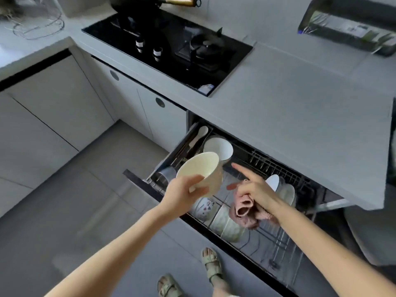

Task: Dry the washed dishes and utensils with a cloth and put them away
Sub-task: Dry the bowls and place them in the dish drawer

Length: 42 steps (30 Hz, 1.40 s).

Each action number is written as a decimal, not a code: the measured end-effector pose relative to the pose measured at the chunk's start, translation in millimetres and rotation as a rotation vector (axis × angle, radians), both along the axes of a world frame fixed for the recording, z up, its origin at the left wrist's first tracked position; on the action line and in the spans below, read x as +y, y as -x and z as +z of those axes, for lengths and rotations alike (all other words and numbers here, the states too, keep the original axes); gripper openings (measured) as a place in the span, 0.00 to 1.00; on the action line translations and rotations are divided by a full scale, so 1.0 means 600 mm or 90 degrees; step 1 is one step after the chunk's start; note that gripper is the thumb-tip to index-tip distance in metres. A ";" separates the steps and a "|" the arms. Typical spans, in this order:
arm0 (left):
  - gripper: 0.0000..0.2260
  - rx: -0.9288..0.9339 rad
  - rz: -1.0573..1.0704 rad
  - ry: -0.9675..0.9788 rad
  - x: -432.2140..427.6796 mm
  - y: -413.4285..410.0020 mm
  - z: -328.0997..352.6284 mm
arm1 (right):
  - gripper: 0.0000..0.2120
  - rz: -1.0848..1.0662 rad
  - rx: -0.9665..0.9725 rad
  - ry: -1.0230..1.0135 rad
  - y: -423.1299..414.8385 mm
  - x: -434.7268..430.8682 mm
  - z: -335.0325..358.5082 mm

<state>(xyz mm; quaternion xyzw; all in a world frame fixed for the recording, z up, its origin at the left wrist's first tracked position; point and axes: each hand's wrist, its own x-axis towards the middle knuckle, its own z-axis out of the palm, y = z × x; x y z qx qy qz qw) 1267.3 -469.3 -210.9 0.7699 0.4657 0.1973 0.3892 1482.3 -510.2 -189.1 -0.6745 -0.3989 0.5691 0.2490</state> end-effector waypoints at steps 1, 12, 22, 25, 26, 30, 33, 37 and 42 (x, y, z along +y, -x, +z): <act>0.05 0.009 -0.020 -0.004 -0.007 -0.025 -0.015 | 0.33 0.000 0.007 0.023 -0.018 -0.002 -0.011; 0.13 -0.033 -0.099 0.062 -0.077 -0.195 -0.133 | 0.34 -0.075 0.070 0.174 -0.148 -0.044 -0.105; 0.18 0.205 -0.158 0.131 -0.019 -0.187 -0.169 | 0.29 -0.107 -0.178 0.249 -0.196 -0.097 -0.204; 0.15 0.212 -0.069 0.133 -0.004 -0.156 -0.173 | 0.28 -0.034 -0.279 0.302 -0.192 -0.108 -0.257; 0.14 0.212 -0.044 0.130 -0.002 -0.148 -0.175 | 0.28 0.006 -0.315 0.328 -0.187 -0.112 -0.277; 0.13 0.197 0.008 0.147 -0.002 -0.126 -0.185 | 0.25 0.062 -0.380 0.372 -0.162 -0.123 -0.350; 0.13 0.197 0.033 0.163 -0.004 -0.114 -0.186 | 0.22 0.041 -0.365 0.382 -0.137 -0.121 -0.373; 0.12 0.216 0.057 0.175 -0.008 -0.096 -0.189 | 0.26 0.003 -0.356 0.376 -0.106 -0.114 -0.396; 0.12 0.219 0.071 0.185 -0.013 -0.075 -0.196 | 0.32 -0.073 -0.314 0.388 -0.082 -0.106 -0.419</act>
